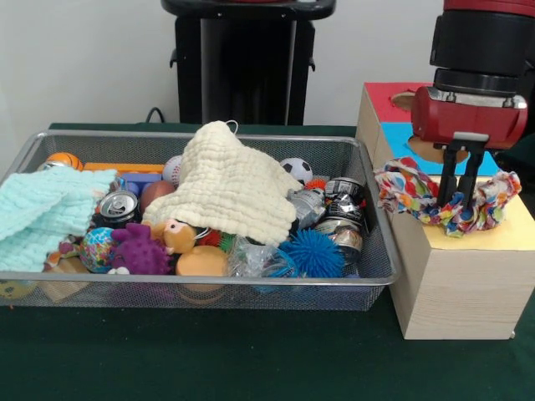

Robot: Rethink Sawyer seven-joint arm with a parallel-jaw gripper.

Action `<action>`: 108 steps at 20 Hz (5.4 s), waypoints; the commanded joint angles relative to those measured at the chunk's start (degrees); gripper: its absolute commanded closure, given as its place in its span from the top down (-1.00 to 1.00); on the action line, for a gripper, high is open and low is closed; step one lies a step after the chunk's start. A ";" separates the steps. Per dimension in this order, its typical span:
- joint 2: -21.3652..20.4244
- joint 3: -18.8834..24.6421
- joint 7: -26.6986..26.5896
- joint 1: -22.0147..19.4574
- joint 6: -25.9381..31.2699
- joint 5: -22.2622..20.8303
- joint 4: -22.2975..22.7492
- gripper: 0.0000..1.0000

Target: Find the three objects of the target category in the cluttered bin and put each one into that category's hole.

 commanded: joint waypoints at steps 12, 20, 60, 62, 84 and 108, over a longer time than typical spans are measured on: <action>3.92 -0.60 18.41 1.87 11.66 5.19 1.49 -1.00; 5.04 1.00 20.39 2.51 10.09 8.34 2.15 -1.00; 9.86 12.67 13.66 -2.40 -8.29 12.04 9.23 -1.00; 10.89 12.24 12.96 -2.63 -8.17 10.84 8.92 -1.00; 20.23 -3.74 11.53 5.37 4.60 1.95 -2.47 -1.00; 20.95 -0.77 5.58 1.18 20.28 -6.09 -6.17 -1.00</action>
